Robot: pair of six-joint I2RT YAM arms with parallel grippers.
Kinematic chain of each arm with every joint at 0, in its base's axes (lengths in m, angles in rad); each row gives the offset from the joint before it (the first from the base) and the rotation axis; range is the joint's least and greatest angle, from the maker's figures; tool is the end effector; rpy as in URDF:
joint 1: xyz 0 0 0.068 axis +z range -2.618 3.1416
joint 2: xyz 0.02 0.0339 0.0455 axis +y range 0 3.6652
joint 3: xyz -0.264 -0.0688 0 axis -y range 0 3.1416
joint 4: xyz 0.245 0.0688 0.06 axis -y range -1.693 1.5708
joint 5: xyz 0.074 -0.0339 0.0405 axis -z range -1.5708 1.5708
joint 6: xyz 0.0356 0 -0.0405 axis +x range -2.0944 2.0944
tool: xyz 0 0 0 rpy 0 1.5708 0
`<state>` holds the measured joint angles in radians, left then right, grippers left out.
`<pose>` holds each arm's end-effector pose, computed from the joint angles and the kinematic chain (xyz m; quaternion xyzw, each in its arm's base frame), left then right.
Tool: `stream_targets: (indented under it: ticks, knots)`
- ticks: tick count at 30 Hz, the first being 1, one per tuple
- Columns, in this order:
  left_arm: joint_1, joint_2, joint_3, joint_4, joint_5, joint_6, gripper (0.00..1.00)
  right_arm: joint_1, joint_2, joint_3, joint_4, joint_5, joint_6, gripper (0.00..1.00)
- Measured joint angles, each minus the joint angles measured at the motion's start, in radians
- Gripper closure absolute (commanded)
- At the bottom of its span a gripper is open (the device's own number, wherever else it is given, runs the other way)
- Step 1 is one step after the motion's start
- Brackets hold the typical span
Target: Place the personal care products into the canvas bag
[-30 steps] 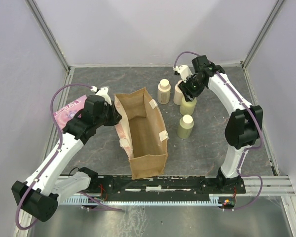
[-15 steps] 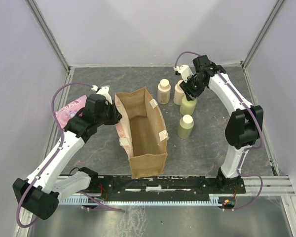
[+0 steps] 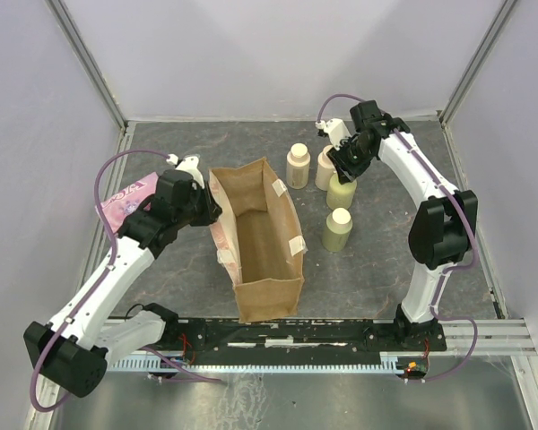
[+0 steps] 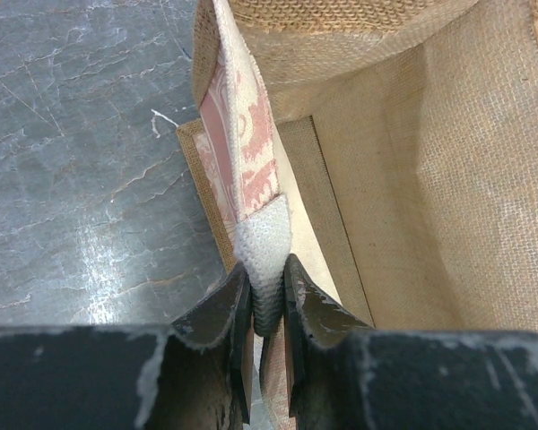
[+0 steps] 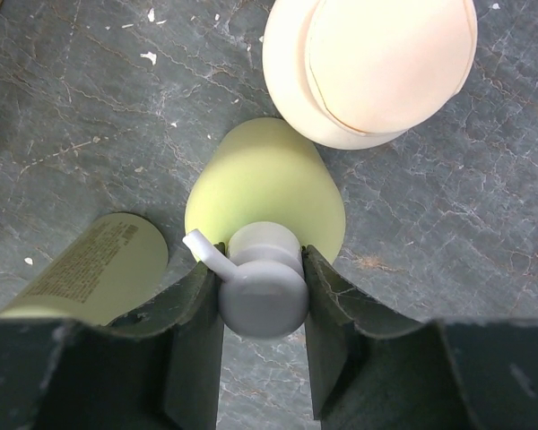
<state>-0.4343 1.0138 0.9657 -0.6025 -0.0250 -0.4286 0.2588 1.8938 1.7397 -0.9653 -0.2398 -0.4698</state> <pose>0.1956 -0.0898 0.3194 -0.0030 0.8960 -0.1755 0.4080 0.3869 0.1112 0.2878 -0.3698 0.8946 0.0925 0.2332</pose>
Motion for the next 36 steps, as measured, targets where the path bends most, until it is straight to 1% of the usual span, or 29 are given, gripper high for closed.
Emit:
stream_targets:
  ticks: [8,12,16,20,22,24,28,32,36]
  knots:
    - [0.000,0.016,0.000,0.018,0.001,0.001,0.84,0.000,0.003,0.016,-0.017,0.020,0.031,1.00]
    - [0.000,0.028,0.000,0.031,0.001,0.007,0.84,0.001,0.014,0.080,-0.079,0.059,0.062,1.00]
    - [0.000,0.044,0.004,0.038,0.003,0.016,0.84,0.001,0.019,0.228,-0.146,0.084,0.100,1.00]
    - [0.000,0.056,0.006,0.047,0.008,0.019,0.84,0.003,0.019,0.423,-0.195,0.079,0.138,1.00]
    - [0.000,0.060,0.006,0.055,0.009,0.023,0.84,0.012,0.016,0.498,-0.187,0.067,0.158,1.00]
    - [0.000,0.062,0.006,0.060,0.010,0.029,0.84,0.029,0.005,0.536,-0.156,0.052,0.176,1.00]
    - [0.000,0.066,0.006,0.065,0.011,0.031,0.84,0.090,-0.036,0.549,-0.092,0.018,0.210,1.00]
    - [0.000,0.073,0.006,0.079,0.018,0.034,0.84,0.149,-0.047,0.593,-0.079,-0.037,0.241,1.00]
    - [0.000,0.073,0.006,0.081,0.026,0.034,0.85,0.181,-0.054,0.616,-0.053,-0.104,0.274,1.00]
